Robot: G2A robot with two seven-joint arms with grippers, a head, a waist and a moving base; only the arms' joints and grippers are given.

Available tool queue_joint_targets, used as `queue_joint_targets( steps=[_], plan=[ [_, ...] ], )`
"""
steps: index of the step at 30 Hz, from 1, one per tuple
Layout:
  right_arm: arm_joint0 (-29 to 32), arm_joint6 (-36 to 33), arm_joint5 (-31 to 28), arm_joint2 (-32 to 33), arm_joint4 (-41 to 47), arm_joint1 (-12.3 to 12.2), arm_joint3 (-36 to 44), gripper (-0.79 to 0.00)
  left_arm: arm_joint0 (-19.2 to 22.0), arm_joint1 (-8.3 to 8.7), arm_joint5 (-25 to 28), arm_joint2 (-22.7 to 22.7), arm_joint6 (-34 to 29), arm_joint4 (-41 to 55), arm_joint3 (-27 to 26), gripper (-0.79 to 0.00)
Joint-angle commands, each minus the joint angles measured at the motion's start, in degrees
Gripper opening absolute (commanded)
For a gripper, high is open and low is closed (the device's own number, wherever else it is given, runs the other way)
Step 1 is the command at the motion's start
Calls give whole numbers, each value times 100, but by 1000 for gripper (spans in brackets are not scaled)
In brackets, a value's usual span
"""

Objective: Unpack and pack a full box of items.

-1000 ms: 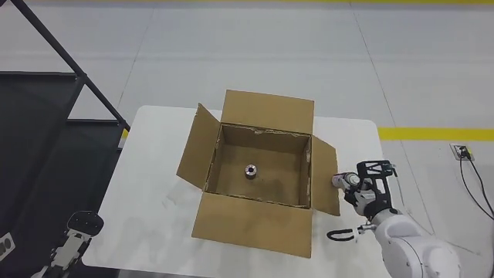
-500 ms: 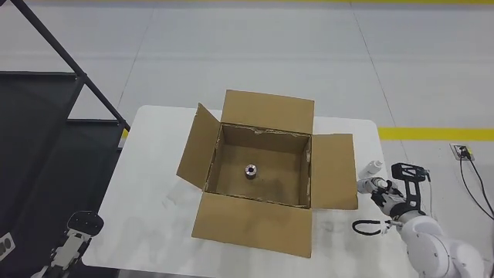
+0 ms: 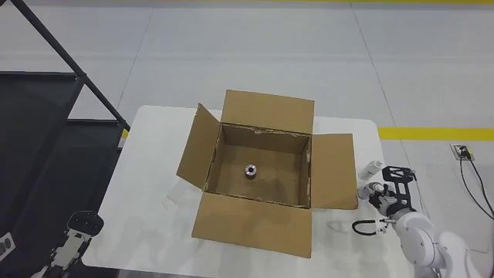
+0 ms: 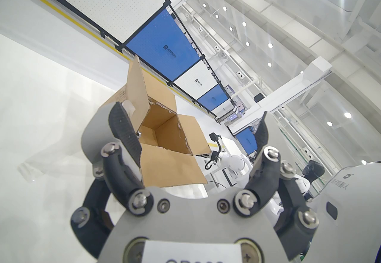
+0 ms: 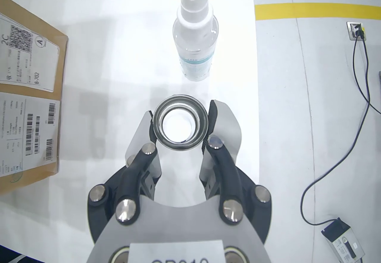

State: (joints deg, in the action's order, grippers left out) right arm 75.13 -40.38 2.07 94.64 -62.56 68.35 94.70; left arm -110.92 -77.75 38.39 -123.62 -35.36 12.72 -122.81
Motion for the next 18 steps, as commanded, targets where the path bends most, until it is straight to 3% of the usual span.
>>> queue_joint_targets(
  steps=[1,3,4,6,12,18],
  plan=[
    [-39,-31,0,-12,-2,-4,-45,-428,0,0,0,0,0,0,0,0],
    [-60,-79,-11,-22,-2,-9,-66,-191,0,0,0,0,0,0,0,0],
    [-69,-98,-6,-22,-1,-11,-72,-163,0,0,0,0,0,0,0,0],
    [-80,-129,9,-25,3,-14,-75,0,0,0,0,0,0,0,0,0],
    [146,78,166,235,205,-25,341,0,0,0,0,0,0,0,0,0],
    [976,1142,866,597,335,31,1817,0,0,0,0,0,0,0,0,0]
  ],
)
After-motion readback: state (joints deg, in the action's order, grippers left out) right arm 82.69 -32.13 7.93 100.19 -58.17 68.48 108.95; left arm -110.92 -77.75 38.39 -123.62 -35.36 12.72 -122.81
